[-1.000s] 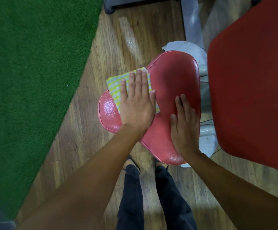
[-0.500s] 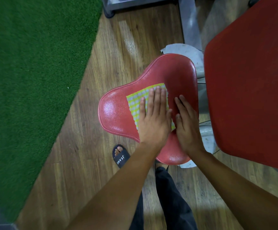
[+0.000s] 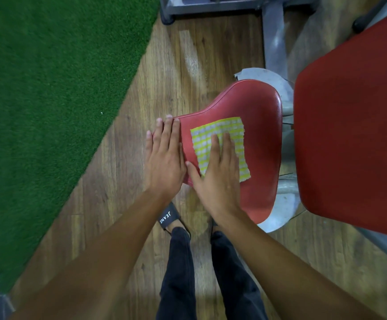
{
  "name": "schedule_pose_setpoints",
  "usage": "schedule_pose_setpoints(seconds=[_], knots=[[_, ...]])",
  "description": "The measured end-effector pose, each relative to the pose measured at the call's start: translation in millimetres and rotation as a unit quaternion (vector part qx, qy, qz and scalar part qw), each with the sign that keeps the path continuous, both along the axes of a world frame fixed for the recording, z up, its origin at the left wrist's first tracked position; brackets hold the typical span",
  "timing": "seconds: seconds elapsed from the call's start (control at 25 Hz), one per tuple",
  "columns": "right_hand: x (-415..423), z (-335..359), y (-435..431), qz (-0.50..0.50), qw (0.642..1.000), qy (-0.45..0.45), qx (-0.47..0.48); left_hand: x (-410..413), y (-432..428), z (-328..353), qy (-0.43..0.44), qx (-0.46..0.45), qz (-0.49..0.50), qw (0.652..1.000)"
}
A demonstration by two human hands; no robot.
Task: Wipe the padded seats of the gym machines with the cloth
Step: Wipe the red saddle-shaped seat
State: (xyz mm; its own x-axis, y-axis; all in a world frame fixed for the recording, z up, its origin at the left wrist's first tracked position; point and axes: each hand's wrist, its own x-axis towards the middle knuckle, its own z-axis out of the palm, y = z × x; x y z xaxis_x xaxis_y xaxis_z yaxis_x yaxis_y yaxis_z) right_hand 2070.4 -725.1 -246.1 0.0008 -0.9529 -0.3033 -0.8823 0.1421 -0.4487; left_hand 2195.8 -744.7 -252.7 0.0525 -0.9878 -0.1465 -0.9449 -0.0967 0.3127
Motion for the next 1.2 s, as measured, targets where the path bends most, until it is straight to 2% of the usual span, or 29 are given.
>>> schedule_pose_setpoints(seconds=[0.16,0.36,0.44,0.6,0.68,0.72,0.76,0.8,0.84,0.88,0.92,0.96,1.04,1.2], knots=[[-0.5,-12.3,-0.3,0.028,0.996,0.08,-0.041,-2.7,0.1,-2.4,-0.003,-0.007,0.014,1.0],[-6.3,-13.2,-7.5,0.068,0.993,0.097,-0.028,-7.3,0.6,-7.6,-0.005,-0.021,0.031,0.999],[-8.2,-4.3,-12.7,0.069,0.995,0.072,0.013,-8.4,-0.2,-7.5,-0.008,-0.02,0.034,0.999],[-21.3,15.8,-24.0,0.026,1.0,0.001,0.014,-8.7,-0.6,-5.0,-0.01,-0.01,0.036,0.999],[-33.7,22.3,-30.3,-0.088,0.984,-0.152,0.04,-7.9,-1.3,0.4,-0.003,0.011,0.026,1.0],[-42.4,26.2,-35.4,-0.164,0.948,-0.263,0.068,-6.7,-2.5,4.6,0.004,0.024,0.021,0.999],[-51.9,32.3,-40.4,-0.235,0.887,-0.382,0.109,-4.6,-3.6,9.4,0.012,0.038,0.017,0.999],[-61.9,40.1,-44.5,-0.291,0.801,-0.495,0.168,-1.8,-5.5,15.6,0.021,0.049,0.015,0.998],[-70.6,49.7,-47.7,-0.326,0.699,-0.591,0.236,1.2,-7.7,22.5,0.028,0.055,0.014,0.998],[-77.6,60.1,-49.8,-0.334,0.61,-0.656,0.293,3.9,-10.0,31.1,0.032,0.053,0.017,0.998],[-79.9,69.7,-50.4,-0.318,0.561,-0.687,0.335,6.9,-11.8,39.8,0.034,0.048,0.023,0.998],[-78.1,77.8,-49.9,-0.285,0.543,-0.702,0.36,10.6,-13.2,47.7,0.038,0.042,0.032,0.998],[-66.2,93.9,-48.5,-0.23,0.538,-0.715,0.382,20.3,-12.4,65.8,0.047,0.032,0.044,0.997],[-30.5,125.2,-45.9,-0.161,0.576,-0.678,0.427,50.4,10.4,108.8,0.033,0.01,0.085,0.996]])
